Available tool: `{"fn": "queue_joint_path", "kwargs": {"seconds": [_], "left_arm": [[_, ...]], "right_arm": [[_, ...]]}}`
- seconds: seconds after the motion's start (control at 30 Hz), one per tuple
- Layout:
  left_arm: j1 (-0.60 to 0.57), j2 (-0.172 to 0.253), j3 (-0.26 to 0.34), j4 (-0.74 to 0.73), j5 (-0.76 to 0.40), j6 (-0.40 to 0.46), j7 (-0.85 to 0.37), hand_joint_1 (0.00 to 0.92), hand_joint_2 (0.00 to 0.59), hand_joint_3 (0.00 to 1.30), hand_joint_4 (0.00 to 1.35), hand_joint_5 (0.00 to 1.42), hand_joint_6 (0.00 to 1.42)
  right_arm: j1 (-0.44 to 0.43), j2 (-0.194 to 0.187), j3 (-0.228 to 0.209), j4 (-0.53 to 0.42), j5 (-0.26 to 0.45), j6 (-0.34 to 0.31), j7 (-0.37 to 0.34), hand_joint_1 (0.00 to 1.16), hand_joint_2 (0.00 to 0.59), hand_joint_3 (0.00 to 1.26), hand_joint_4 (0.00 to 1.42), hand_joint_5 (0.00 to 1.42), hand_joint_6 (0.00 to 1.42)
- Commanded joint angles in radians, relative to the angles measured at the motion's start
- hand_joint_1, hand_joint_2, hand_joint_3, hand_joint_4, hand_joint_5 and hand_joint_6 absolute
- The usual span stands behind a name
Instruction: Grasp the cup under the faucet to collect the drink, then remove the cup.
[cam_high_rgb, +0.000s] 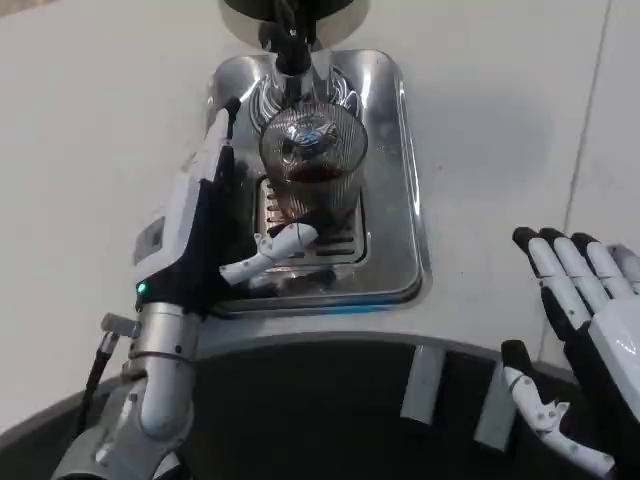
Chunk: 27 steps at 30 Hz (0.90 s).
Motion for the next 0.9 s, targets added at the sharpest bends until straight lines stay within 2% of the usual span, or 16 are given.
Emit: {"fn": "queue_joint_path", "kwargs": {"seconds": [0.03,0.23,0.37,0.6,0.9], "left_arm": [[-0.020,-0.022,-0.008,0.045,-0.017,-0.012,0.003,0.293,0.049,0.00,0.00,0.09,0.10],[0.002,-0.013,0.016,0.018,-0.077,-0.081,-0.020,0.285,0.038,0.00,0.00,0.09,0.09],[0.017,-0.011,0.000,-0.008,-0.070,-0.105,-0.024,0.282,0.036,0.00,0.00,0.09,0.09],[0.039,-0.014,-0.034,-0.026,-0.046,-0.113,-0.026,0.289,0.032,0.00,0.00,0.10,0.10],[-0.005,-0.025,-0.045,0.022,-0.039,-0.099,-0.034,0.381,0.039,0.00,0.00,0.10,0.11]], "right_arm": [[0.025,-0.004,-0.009,-0.038,0.023,0.006,0.026,0.12,0.565,0.00,0.00,0.00,0.00],[0.017,-0.003,-0.011,-0.038,0.029,0.017,0.054,0.10,0.564,0.00,0.00,0.00,0.00],[0.003,0.000,0.000,-0.032,0.024,0.025,0.062,0.09,0.565,0.00,0.00,0.00,0.00],[-0.008,0.014,0.029,-0.031,0.008,0.038,0.067,0.09,0.566,0.00,0.00,0.00,0.00],[-0.001,0.031,0.046,-0.052,0.000,0.060,0.070,0.08,0.566,0.00,0.00,0.00,0.00]]}}
